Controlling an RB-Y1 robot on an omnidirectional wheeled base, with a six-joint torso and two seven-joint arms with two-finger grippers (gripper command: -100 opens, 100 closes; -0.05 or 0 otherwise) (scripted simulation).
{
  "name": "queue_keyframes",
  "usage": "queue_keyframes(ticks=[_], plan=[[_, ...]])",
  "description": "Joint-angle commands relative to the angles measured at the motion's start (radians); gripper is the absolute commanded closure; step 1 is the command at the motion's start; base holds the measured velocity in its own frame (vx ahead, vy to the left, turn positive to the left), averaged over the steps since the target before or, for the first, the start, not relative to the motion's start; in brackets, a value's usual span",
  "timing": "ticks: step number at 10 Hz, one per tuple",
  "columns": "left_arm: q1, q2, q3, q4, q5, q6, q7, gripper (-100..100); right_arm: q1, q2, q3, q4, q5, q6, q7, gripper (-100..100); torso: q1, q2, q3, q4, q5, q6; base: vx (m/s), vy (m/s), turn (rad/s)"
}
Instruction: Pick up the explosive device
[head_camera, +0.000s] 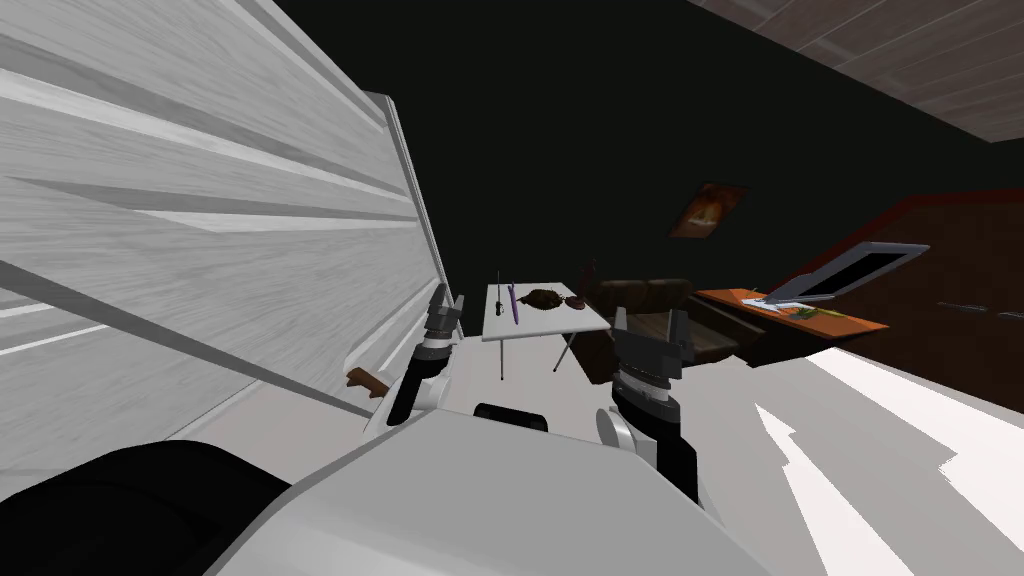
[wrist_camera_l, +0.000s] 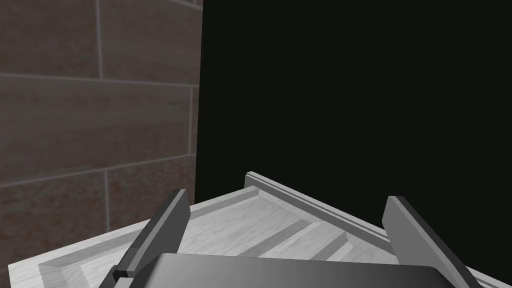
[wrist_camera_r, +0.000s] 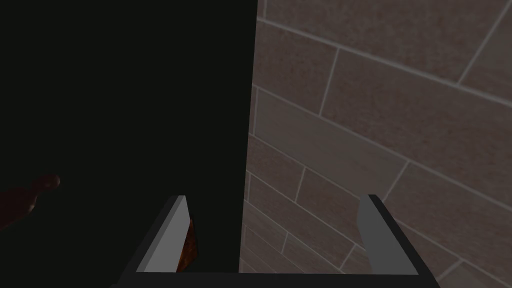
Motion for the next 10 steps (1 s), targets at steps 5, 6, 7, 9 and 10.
queue_keyframes(ticks=[5,6,7,9,10], plan=[[-0.060,0.061,-0.016,0.003,0.089,0.140,-0.033,-100,0.000,0.000,0.000,0.000,0.000,0.000,0.000,0,-0.003,0.002,0.001,0.000,-0.001,0.000,-0.027,-0.033,-0.120],[-0.060,0.061,-0.016,0.003,0.089,0.146,-0.033,-100,0.000,0.000,0.000,0.000,0.000,0.000,0.000,0,-0.003,0.002,0.001,0.000,-0.001,0.000,-0.020,-0.028,-0.031],[-0.075,0.070,-0.019,0.004,0.111,0.185,-0.040,-100,0.000,0.000,0.000,0.000,0.000,0.000,0.000,0,-0.002,0.002,0.001,0.000,0.000,0.000,-0.020,-0.031,-0.082],[-0.091,0.079,-0.021,0.006,0.134,0.229,-0.047,-100,0.000,0.000,0.000,0.000,0.000,0.000,0.000,0,-0.003,0.002,0.001,0.000,-0.001,0.000,-0.022,-0.037,-0.125],[-0.108,0.088,-0.021,0.008,0.158,0.268,-0.053,-100,0.000,0.000,0.000,0.000,0.000,0.000,0.000,0,-0.002,0.001,0.001,0.000,-0.001,0.000,-0.010,-0.039,-0.076]])
